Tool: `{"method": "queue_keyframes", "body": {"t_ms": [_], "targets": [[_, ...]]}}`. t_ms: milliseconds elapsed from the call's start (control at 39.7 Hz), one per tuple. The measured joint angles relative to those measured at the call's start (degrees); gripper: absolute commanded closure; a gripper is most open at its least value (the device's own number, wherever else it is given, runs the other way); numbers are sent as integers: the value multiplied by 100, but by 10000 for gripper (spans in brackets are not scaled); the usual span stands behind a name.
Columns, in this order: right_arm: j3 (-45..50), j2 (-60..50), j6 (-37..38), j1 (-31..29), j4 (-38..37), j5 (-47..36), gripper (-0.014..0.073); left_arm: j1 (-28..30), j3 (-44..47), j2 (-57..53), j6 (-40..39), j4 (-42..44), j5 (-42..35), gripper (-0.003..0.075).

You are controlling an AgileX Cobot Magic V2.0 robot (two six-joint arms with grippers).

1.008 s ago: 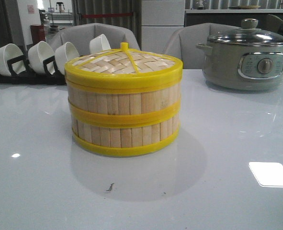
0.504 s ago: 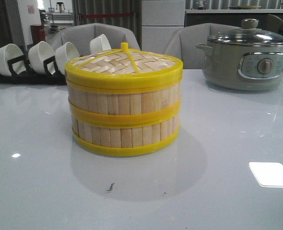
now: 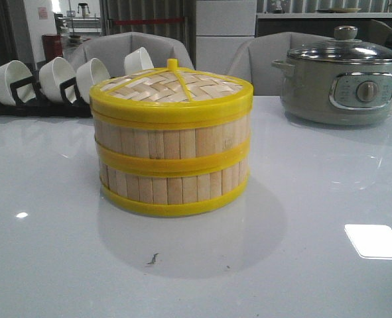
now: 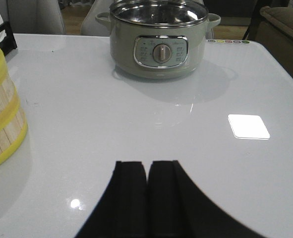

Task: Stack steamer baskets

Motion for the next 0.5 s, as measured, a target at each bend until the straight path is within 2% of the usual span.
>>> {"method": "queue_keyframes", "body": {"t_ms": [504], "targets": [[0,0,0,0,0,11,566,0,0,0,0,-1,-37,636]]}}
